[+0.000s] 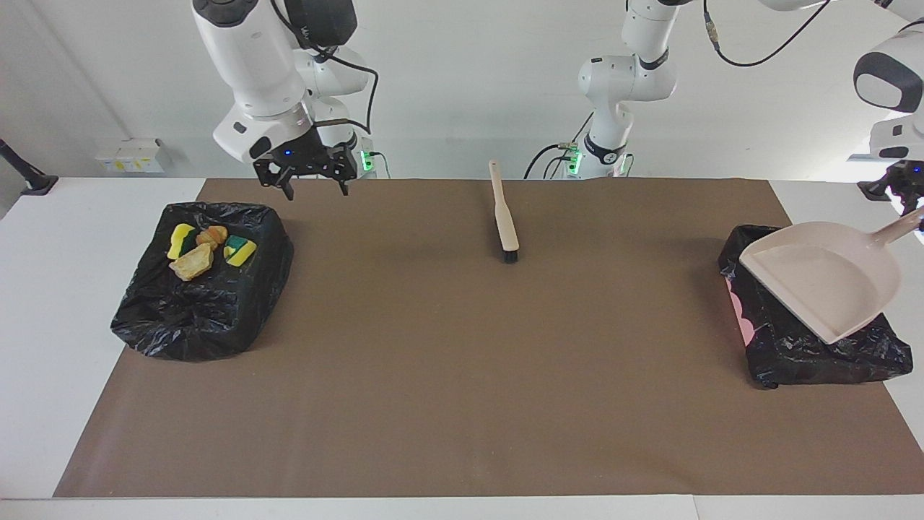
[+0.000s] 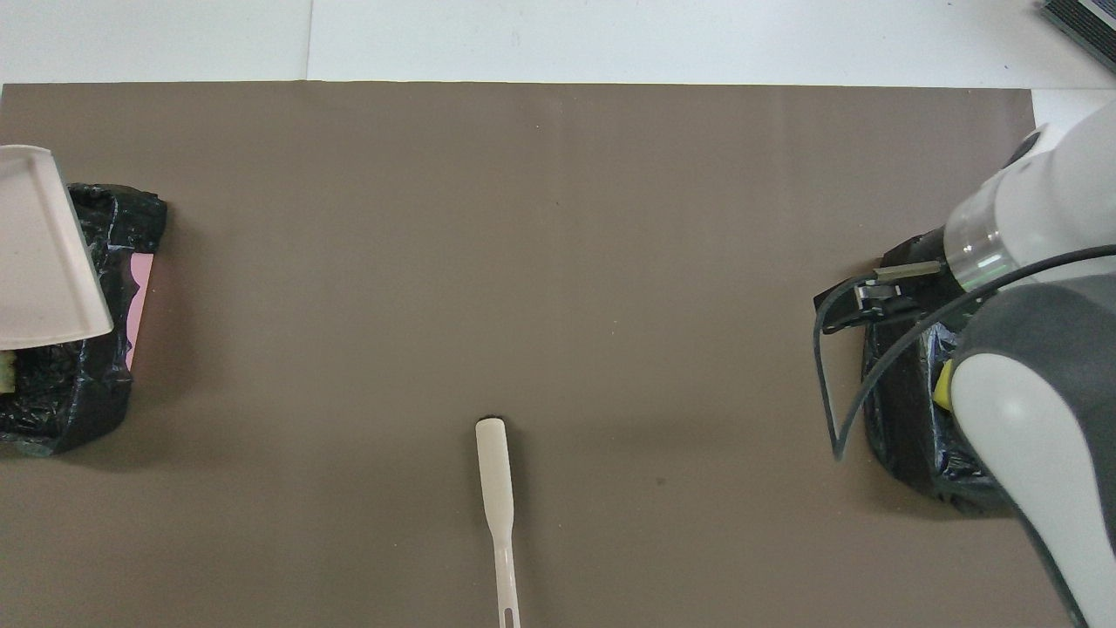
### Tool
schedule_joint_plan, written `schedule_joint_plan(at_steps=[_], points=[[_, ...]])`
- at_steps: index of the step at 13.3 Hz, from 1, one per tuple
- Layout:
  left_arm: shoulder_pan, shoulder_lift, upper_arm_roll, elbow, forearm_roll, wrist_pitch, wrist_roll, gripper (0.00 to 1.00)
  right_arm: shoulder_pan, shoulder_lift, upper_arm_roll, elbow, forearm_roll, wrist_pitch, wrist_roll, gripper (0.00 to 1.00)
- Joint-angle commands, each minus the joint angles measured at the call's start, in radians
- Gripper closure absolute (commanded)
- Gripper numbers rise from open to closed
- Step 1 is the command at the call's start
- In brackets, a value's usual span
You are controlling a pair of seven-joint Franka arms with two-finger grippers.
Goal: Sweep and dump trash in bin
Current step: 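Bring the empty dustpan back toward the mat center with the left gripper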
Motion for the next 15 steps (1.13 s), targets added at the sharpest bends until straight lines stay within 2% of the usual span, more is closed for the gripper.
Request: schedule_joint_plan(at_steps=[1,5,9,12,15], points=[[-0.022,-0.054,-0.110,-0.075,-0.030,-0.080,-0.330,1.00,-0.053,-0.001,0.014,0.002,-0.062,0.034,-0.130,0.00],[-0.024,-0.040,-0.279,-0.093,-0.150,-0.144,-0.675,1.00,-0.138,0.003,0.002,0.017,-0.053,0.048,-0.105,0.00],[-0.042,-0.008,-0.435,-0.092,-0.228,-0.137,-1.013,1.00,-0.187,-0.001,-0.010,0.022,0.025,0.038,-0.003,0.00],[-0.048,0.082,-0.588,-0.056,-0.251,-0.124,-1.284,1.00,-0.190,-0.027,-0.026,0.010,0.032,0.044,-0.017,0.00],[-0.050,0.211,-0.727,0.034,-0.245,-0.121,-1.570,1.00,-0.182,-0.033,-0.027,0.001,0.030,0.044,-0.006,0.00]])
